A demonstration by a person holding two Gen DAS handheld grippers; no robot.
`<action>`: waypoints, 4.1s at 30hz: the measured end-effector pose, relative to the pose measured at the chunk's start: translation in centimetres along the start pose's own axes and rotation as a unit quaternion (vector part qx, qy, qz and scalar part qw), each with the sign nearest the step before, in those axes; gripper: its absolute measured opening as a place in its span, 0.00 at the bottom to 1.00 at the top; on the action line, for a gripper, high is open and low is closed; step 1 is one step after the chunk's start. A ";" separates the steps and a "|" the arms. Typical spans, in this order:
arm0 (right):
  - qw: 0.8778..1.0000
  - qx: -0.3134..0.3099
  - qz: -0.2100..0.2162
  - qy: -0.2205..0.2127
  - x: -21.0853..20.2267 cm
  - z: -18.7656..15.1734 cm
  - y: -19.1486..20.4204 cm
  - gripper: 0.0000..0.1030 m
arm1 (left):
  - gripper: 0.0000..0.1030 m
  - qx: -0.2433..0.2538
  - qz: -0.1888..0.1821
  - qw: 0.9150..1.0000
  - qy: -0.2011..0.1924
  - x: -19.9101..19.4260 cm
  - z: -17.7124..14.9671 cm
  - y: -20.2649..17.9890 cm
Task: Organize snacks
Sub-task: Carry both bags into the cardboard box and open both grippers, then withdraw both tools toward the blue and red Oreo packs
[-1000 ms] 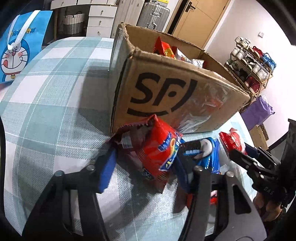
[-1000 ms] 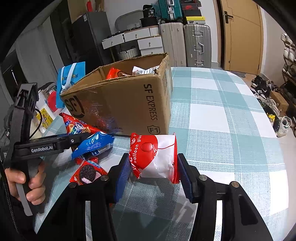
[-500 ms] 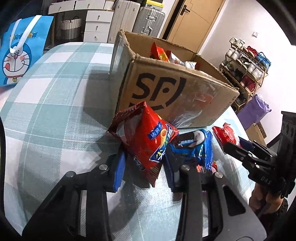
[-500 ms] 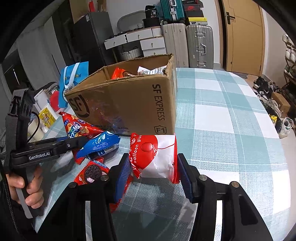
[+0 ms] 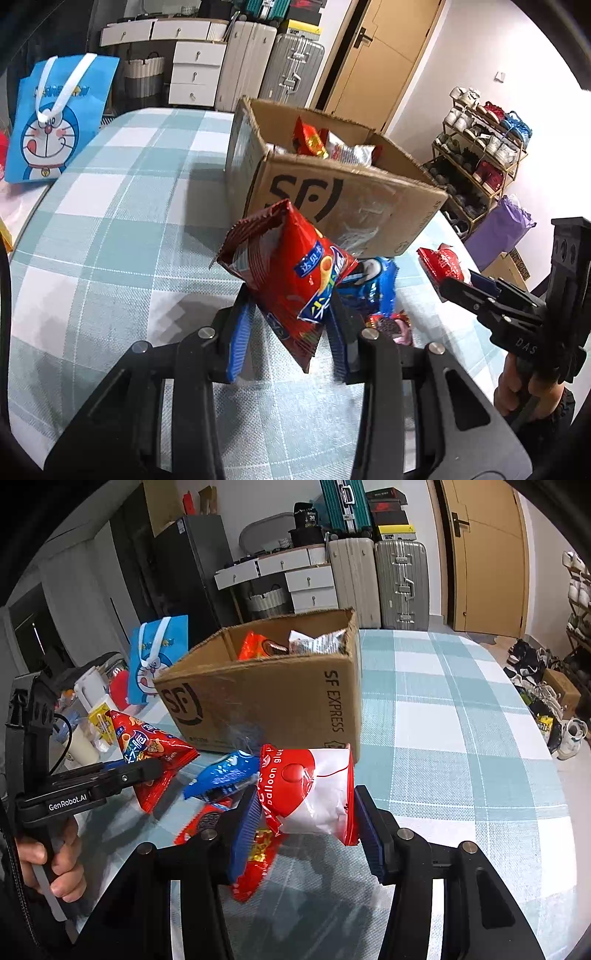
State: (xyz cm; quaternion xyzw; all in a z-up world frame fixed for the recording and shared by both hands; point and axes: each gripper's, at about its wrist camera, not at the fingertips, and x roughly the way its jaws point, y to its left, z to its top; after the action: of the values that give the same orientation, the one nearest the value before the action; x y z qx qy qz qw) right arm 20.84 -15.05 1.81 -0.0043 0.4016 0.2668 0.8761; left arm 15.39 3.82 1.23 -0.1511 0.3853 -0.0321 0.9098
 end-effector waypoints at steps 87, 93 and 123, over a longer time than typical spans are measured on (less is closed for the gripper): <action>0.998 0.003 0.019 -0.056 6.0 13.0 0.6 0.50 | 0.33 0.043 0.039 0.997 -0.041 8.6 14.8 -3.7; 0.998 0.007 0.015 -0.056 6.7 13.2 0.1 0.50 | 0.33 0.047 0.043 0.997 -0.033 9.7 15.1 -3.7; 0.998 0.036 0.005 -0.050 -0.5 6.8 -1.9 0.99 | 0.99 0.031 0.064 0.996 -0.057 -0.6 7.6 -1.7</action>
State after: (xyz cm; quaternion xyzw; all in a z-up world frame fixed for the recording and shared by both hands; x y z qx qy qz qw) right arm 26.23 -15.40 6.36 0.0427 0.3670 0.2568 0.8930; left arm 20.48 4.23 7.15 -0.0997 0.3405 0.0231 0.9346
